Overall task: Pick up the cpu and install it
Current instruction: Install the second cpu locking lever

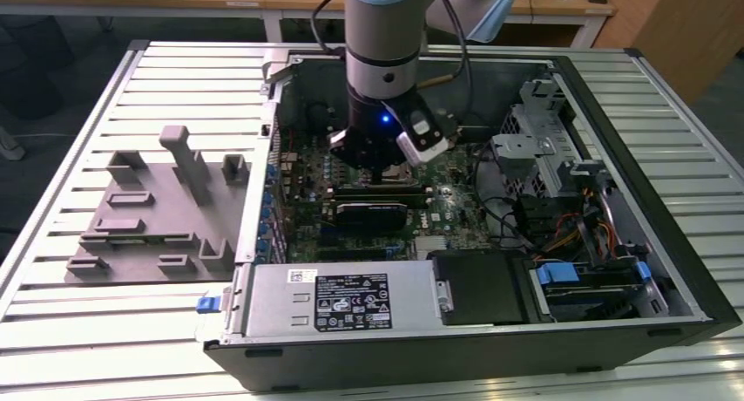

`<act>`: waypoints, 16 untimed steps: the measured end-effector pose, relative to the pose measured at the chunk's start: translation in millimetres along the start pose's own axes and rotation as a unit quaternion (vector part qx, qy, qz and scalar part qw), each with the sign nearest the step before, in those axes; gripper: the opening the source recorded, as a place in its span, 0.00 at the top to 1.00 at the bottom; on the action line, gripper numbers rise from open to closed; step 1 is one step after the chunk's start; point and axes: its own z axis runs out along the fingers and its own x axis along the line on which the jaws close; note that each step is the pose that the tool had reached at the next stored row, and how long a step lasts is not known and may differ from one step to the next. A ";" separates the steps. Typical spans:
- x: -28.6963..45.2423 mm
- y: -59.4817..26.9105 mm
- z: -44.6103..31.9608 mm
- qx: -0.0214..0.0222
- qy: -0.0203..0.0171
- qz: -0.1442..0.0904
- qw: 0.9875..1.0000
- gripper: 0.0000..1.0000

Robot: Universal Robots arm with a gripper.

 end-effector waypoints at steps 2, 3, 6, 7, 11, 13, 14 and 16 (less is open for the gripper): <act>1.0 -0.5 0.8 -0.005 0.000 -0.003 1.000 0.89; 1.8 -0.9 1.2 -0.008 -0.001 -0.005 1.000 0.89; 4.5 -2.1 2.5 -0.014 -0.001 -0.009 1.000 0.89; 5.3 -2.6 2.9 -0.015 -0.001 -0.011 1.000 0.89; 7.9 -5.1 5.0 -0.020 -0.001 -0.015 1.000 0.89; 9.0 -6.7 6.1 -0.023 -0.001 -0.018 1.000 0.89; 9.3 -7.4 6.6 -0.024 -0.001 -0.019 1.000 0.89; 10.1 -8.7 7.4 -0.027 -0.001 -0.020 0.999 0.89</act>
